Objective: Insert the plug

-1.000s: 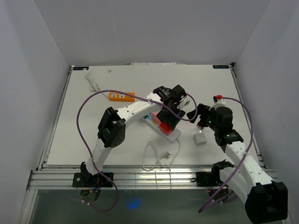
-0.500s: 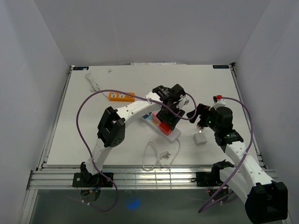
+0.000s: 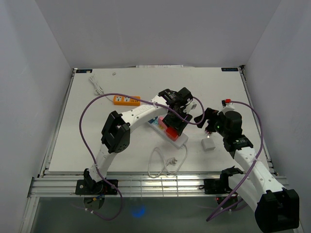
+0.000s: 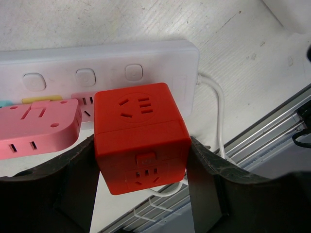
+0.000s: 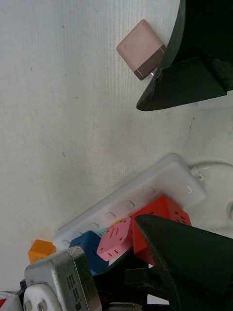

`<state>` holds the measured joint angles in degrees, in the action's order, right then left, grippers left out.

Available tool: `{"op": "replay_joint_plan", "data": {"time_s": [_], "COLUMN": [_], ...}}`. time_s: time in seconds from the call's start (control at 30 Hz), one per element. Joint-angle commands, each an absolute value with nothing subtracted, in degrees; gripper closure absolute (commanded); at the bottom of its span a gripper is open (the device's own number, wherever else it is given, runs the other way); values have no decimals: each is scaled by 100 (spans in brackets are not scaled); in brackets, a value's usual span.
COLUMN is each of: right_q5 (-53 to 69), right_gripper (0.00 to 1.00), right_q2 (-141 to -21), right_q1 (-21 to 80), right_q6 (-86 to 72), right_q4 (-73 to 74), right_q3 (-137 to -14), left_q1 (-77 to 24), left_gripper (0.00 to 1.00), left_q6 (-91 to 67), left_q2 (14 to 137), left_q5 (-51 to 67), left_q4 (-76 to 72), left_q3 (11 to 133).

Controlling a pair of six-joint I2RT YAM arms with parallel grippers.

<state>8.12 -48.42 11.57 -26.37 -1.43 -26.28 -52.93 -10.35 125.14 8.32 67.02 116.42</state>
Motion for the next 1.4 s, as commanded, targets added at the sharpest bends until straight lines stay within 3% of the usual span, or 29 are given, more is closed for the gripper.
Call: {"op": "replay_joint_plan", "data": {"time_s": [0.0,1.37], "right_q5": [888,1002], "right_gripper": [8,9], "right_q2": [-4781,-4658], "right_q1": [1116,1116], "right_q6": [-2610,-2602], "right_q4": [-343,-316], "right_q3": [-2646,-2672], "left_q1": [-5291,-5291], "left_gripper": [100,100], "left_q6": [-1072,-1011], "left_q2": [12190,12586], "left_q5": [1020,606], "left_q4": [6847,6847], "left_q3": [11786,11777]}}
